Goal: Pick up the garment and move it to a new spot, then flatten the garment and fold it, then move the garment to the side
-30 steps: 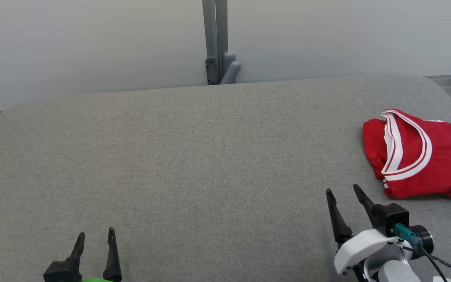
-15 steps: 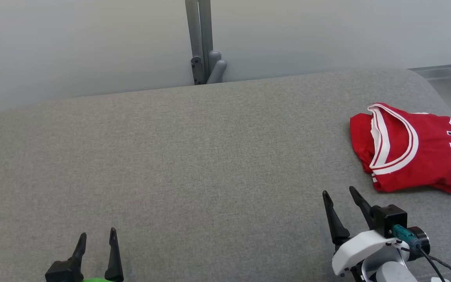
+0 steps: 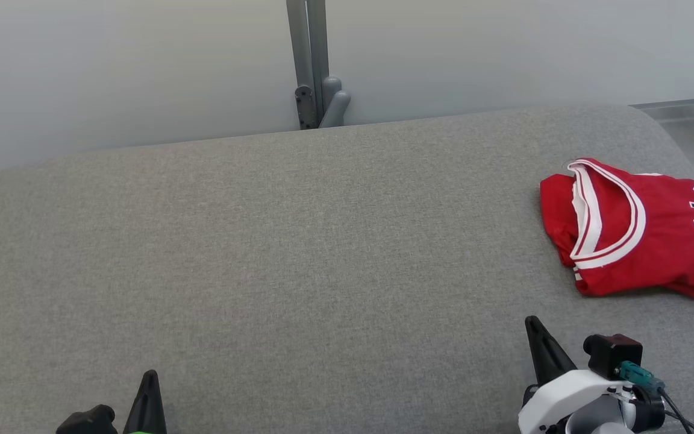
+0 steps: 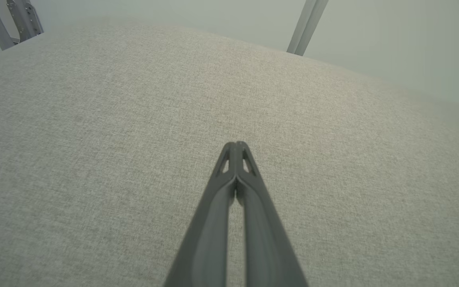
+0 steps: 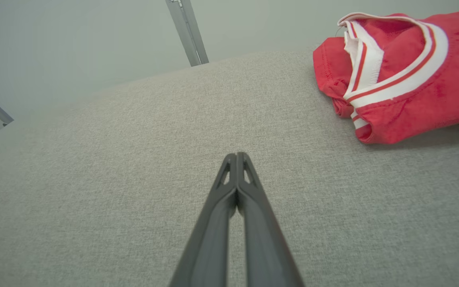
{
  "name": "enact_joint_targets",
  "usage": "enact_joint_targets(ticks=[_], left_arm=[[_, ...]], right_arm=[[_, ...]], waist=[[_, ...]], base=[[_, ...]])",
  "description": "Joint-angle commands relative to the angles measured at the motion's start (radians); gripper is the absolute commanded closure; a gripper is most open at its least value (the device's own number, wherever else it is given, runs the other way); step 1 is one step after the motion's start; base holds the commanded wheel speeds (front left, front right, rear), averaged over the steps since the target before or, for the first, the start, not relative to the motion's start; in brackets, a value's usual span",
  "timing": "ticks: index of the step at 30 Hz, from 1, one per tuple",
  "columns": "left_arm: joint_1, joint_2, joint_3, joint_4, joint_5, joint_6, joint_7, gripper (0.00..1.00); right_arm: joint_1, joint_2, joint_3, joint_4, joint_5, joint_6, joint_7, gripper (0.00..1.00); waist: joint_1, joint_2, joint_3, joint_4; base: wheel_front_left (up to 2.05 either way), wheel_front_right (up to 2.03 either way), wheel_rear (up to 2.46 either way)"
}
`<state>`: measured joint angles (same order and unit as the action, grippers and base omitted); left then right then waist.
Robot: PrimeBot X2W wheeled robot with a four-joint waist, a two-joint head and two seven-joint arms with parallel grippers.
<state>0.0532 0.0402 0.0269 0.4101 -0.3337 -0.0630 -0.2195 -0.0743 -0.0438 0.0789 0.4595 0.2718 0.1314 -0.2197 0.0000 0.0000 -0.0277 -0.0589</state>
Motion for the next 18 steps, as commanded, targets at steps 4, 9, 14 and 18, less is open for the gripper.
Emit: enact_joint_targets(ticks=[4, 9, 14, 18], left_arm=[[-0.031, 0.004, 0.008, -0.032, -0.107, -0.010, 0.022, 1.00], [-0.038, 0.004, 0.011, -0.043, -0.176, -0.014, 0.038, 1.00], [-0.047, 0.005, 0.016, -0.053, -0.257, -0.018, 0.059, 1.00], [-0.054, 0.005, 0.020, -0.061, -0.318, -0.021, 0.075, 1.00]], right_arm=[[-0.023, -0.002, -0.017, -0.036, 0.112, 0.000, 0.025, 1.00], [-0.024, -0.003, -0.026, -0.048, 0.184, 0.000, 0.042, 1.00], [-0.026, -0.003, -0.038, -0.060, 0.269, 0.000, 0.063, 1.00], [-0.027, -0.003, -0.047, -0.070, 0.333, 0.000, 0.080, 1.00]], waist=[[0.0000, 0.0000, 0.001, 0.003], [0.0000, 0.0000, 0.002, 0.005], [0.0000, 0.0000, 0.004, 0.007], [0.0000, 0.0000, 0.005, 0.009]], base=[[0.00, 0.00, 0.00], [0.00, 0.00, 0.00], [0.00, 0.00, 0.00], [0.00, 0.00, 0.00]])
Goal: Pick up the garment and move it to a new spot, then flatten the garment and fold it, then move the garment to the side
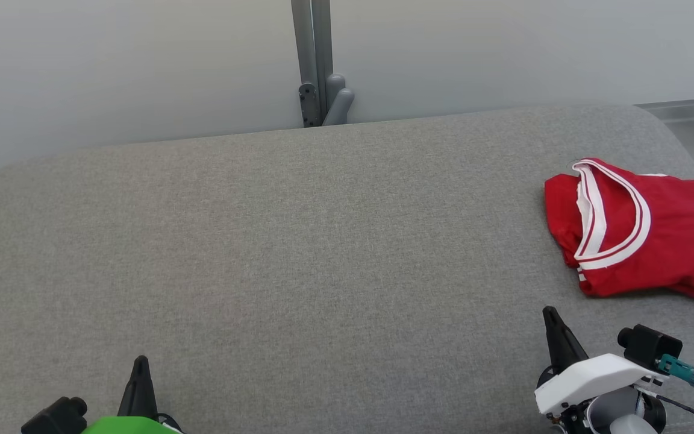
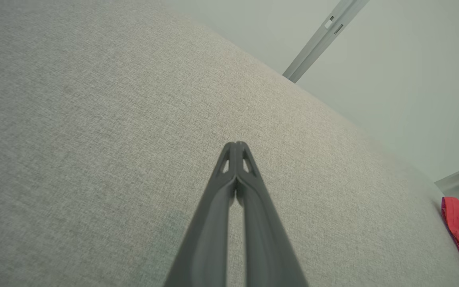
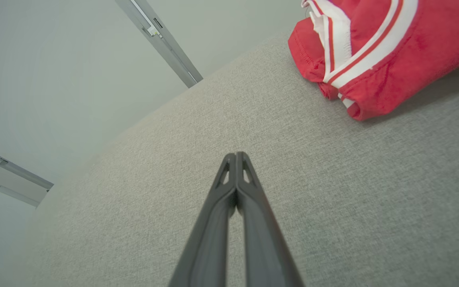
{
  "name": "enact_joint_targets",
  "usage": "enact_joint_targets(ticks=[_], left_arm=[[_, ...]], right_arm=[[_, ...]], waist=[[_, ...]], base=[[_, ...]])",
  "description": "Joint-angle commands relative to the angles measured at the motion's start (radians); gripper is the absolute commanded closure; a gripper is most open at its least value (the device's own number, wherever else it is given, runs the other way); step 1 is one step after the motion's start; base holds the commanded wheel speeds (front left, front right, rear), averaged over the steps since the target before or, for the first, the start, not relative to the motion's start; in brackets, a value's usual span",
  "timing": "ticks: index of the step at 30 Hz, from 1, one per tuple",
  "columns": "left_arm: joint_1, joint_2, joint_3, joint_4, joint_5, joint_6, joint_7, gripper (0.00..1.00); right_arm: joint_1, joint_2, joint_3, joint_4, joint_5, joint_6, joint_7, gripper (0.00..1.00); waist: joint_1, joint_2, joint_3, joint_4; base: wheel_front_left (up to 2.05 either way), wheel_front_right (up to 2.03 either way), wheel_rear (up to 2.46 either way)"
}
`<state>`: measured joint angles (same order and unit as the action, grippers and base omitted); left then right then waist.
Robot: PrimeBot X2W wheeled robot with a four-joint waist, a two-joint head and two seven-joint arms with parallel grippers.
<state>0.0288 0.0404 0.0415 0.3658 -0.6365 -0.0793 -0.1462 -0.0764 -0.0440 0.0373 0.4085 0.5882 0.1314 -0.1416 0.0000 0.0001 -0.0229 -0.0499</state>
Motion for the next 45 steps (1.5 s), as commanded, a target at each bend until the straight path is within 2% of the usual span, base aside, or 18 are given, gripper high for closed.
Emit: enact_joint_targets(ticks=[1, 26, 45], left_arm=[[-0.032, 0.005, 0.007, -0.018, -0.031, -0.006, 0.006, 1.00], [-0.072, 0.008, 0.031, -0.056, -0.359, -0.022, 0.093, 1.00], [-0.094, 0.010, 0.045, -0.078, -0.549, -0.032, 0.145, 1.00]], right_arm=[[-0.026, -0.003, -0.008, -0.021, 0.033, 0.000, 0.006, 1.00], [-0.034, -0.005, -0.057, -0.070, 0.376, 0.000, 0.094, 1.00], [-0.038, -0.006, -0.086, -0.098, 0.575, 0.000, 0.145, 1.00]], waist=[[0.0000, -0.0001, 0.000, 0.000], [0.0000, -0.0001, 0.007, 0.013], [0.0000, -0.0001, 0.011, 0.022]], base=[[0.00, 0.00, 0.00], [0.00, 0.00, 0.00], [0.00, 0.00, 0.00]])
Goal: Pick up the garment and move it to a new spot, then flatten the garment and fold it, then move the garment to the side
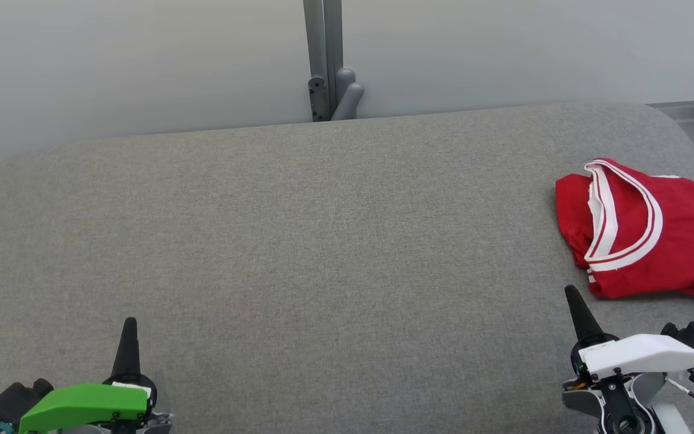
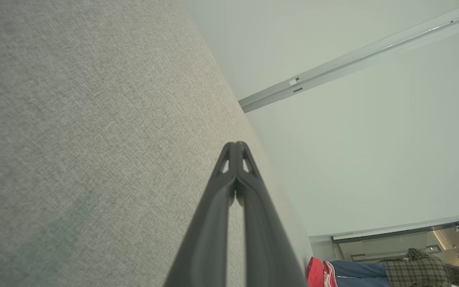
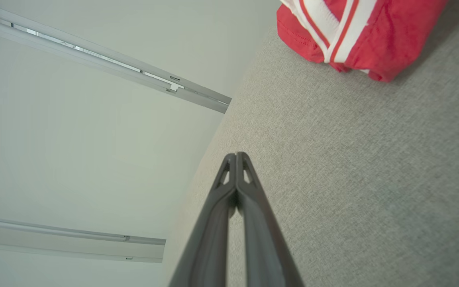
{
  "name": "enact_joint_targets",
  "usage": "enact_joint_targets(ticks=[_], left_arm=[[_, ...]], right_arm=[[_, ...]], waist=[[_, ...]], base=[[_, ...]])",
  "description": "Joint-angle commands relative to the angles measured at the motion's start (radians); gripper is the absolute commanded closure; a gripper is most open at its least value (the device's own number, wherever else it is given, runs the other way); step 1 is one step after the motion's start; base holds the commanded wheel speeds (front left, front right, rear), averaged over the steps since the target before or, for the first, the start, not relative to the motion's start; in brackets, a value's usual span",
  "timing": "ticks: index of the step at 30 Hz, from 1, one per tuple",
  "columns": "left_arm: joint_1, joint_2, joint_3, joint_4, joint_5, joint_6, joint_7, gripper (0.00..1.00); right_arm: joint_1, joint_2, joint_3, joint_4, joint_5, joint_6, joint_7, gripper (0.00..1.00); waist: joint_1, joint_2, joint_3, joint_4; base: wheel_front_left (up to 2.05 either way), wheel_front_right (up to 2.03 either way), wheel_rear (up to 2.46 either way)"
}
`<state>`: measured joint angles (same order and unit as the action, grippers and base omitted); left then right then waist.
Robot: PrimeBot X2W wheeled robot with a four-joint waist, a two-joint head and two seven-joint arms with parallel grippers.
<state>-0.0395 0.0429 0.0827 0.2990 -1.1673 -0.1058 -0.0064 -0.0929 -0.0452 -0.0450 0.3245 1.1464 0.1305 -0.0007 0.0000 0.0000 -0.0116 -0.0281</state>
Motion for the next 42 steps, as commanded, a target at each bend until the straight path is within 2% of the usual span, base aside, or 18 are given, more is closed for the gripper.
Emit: enact_joint_targets(ticks=[1, 27, 42], left_arm=[[-0.027, 0.007, 0.004, -0.012, -0.026, -0.006, 0.007, 1.00], [-0.055, 0.009, 0.023, -0.039, -0.266, -0.019, 0.072, 1.00], [-0.066, 0.010, 0.030, -0.051, -0.372, -0.024, 0.100, 1.00]], right_arm=[[-0.022, -0.005, -0.006, -0.016, 0.027, 0.001, 0.007, 1.00], [-0.024, -0.007, -0.042, -0.051, 0.279, 0.001, 0.072, 1.00], [-0.027, -0.007, -0.058, -0.065, 0.385, 0.000, 0.099, 1.00]], waist=[[0.0000, 0.0000, 0.000, 0.001], [0.0000, 0.0000, 0.008, 0.015], [0.0000, 0.0000, 0.011, 0.022]], base=[[0.00, 0.00, 0.00], [0.00, 0.00, 0.00], [0.00, 0.00, 0.00]])
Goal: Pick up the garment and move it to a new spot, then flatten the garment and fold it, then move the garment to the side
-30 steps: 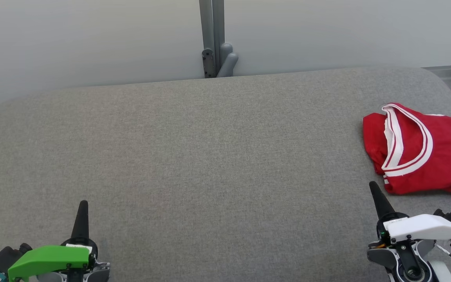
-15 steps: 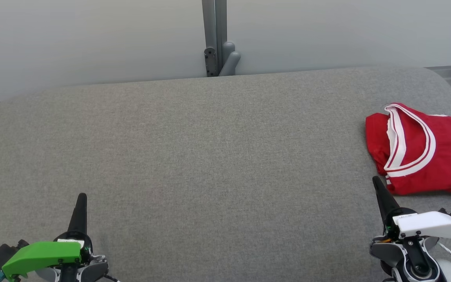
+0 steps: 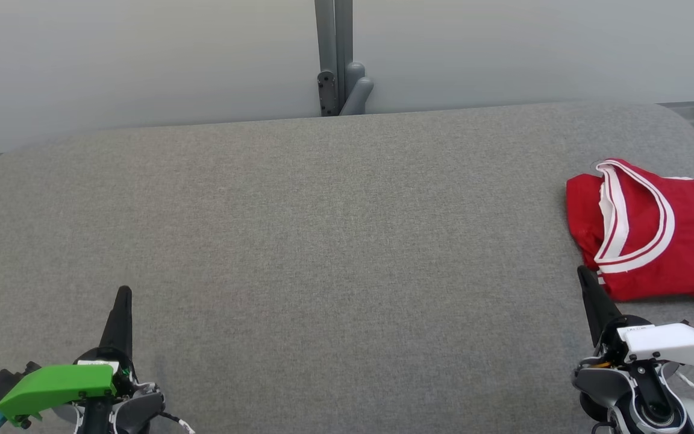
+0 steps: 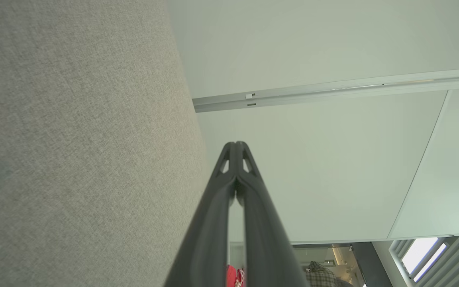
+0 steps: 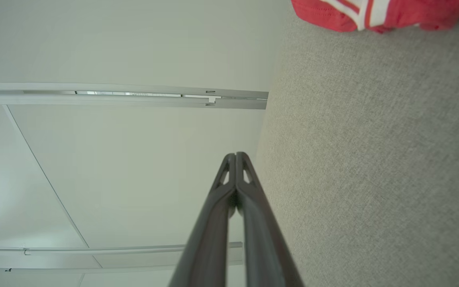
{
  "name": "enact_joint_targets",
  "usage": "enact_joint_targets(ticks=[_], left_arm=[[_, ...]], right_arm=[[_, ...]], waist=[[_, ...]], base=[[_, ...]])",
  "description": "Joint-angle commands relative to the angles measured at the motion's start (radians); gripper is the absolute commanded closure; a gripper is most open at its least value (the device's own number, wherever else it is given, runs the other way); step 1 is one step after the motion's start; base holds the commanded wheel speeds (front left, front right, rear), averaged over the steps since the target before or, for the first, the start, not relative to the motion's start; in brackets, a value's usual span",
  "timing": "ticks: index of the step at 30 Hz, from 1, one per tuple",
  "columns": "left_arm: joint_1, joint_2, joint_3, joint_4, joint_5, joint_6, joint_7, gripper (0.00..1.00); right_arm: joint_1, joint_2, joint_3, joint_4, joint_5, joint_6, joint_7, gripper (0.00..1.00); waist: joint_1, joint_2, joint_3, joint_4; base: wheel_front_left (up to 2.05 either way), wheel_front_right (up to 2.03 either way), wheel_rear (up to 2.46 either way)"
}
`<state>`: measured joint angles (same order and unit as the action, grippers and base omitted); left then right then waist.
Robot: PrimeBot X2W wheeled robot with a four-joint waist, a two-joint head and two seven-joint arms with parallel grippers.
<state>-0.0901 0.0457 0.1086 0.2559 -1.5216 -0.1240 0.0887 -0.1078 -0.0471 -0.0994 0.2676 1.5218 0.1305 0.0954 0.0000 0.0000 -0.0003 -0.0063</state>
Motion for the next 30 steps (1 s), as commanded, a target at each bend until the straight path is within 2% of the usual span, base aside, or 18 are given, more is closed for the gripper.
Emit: enact_joint_targets(ticks=[1, 13, 30], left_arm=[[-0.015, 0.007, 0.005, -0.008, -0.025, -0.006, 0.006, 1.00], [-0.024, 0.008, 0.010, -0.015, -0.094, -0.010, 0.025, 1.00], [-0.022, 0.008, 0.009, -0.015, -0.092, -0.010, 0.025, 1.00]], right_arm=[[-0.012, -0.005, -0.004, -0.009, 0.017, 0.000, 0.005, 1.00], [-0.014, -0.006, -0.016, -0.019, 0.096, 0.000, 0.026, 1.00], [-0.013, -0.005, -0.015, -0.019, 0.093, 0.000, 0.025, 1.00]], waist=[[0.0000, 0.0000, 0.000, 0.000], [0.0000, 0.0000, 0.003, 0.006], [0.0000, 0.0000, 0.003, 0.006]], base=[[0.00, 0.00, 0.00], [0.00, 0.00, 0.00], [0.00, 0.00, 0.00]])
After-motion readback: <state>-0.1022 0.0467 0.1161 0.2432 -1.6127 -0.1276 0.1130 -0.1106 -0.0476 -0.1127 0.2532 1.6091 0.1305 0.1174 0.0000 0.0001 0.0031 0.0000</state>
